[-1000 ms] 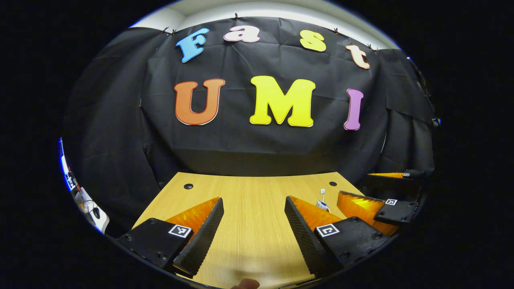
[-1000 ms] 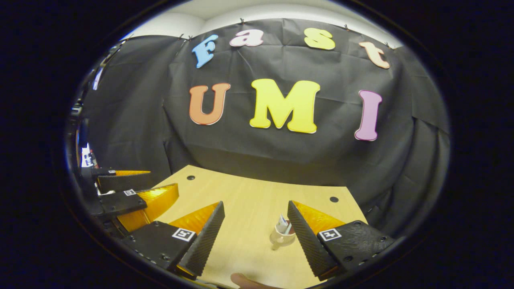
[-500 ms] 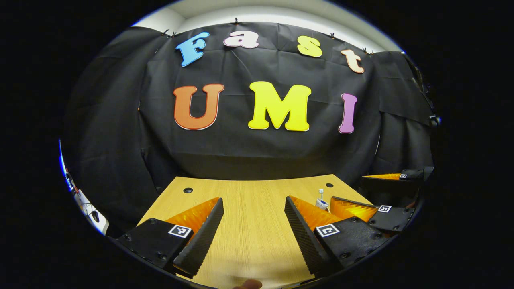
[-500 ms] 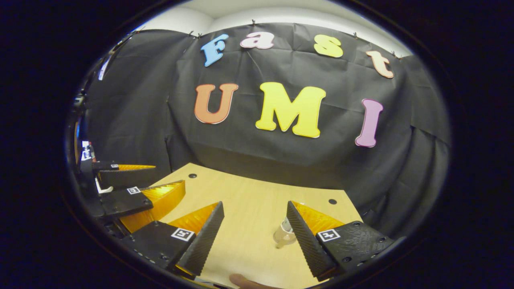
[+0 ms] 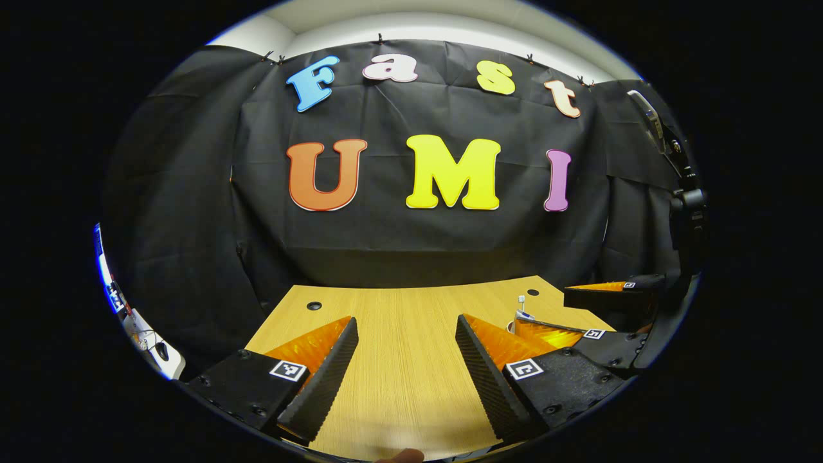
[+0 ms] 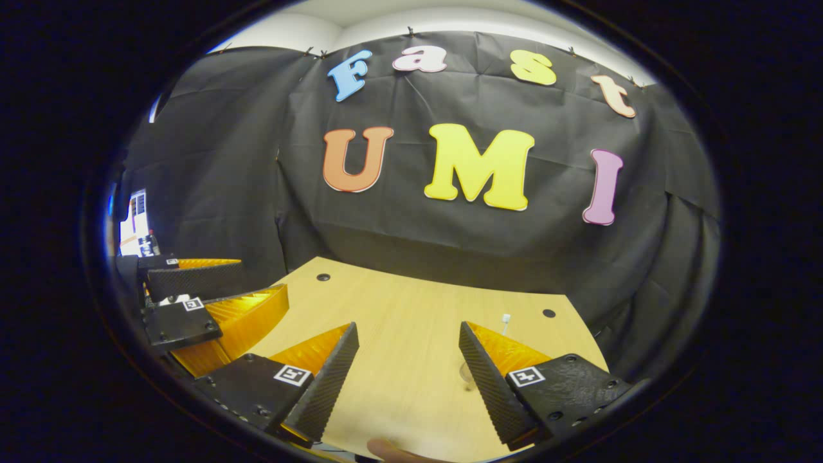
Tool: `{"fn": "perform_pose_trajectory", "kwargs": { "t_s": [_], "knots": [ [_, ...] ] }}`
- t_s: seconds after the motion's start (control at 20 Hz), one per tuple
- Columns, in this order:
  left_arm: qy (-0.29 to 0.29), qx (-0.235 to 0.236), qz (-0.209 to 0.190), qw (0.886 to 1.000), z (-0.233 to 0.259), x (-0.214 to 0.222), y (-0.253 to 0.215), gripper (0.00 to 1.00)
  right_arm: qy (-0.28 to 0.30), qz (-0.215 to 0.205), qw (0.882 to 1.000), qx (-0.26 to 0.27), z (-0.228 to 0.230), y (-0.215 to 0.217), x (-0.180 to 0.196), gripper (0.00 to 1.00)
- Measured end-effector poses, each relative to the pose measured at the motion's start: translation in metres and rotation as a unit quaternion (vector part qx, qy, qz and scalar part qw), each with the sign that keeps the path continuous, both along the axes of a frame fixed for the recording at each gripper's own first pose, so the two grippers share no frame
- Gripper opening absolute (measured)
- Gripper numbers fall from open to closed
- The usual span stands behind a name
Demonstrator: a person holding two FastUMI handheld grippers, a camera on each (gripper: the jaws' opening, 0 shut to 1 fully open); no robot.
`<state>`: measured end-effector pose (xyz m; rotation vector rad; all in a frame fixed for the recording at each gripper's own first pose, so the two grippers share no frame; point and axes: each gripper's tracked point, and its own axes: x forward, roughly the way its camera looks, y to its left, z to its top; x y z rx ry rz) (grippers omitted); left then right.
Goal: Put the toothbrush and toothpaste on the desktop into the cup, then pick up the cup and place it on the coaster on the desktop.
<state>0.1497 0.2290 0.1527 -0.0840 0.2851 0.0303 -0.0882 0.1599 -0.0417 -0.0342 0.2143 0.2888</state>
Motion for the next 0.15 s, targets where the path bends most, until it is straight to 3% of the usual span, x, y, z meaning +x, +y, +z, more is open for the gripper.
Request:
{"fn": "perform_pose_trajectory", "kwargs": {
  "t_s": [0.15],
  "knots": [
    [-0.007, 0.001, 0.005, 1.0, 0.0046, -0.0041, 0.0028, 0.96, -0.011, -0.002, 1.0, 0.003, 0.0061, -0.0007, -0.0024, 0.95]
  ]
}}
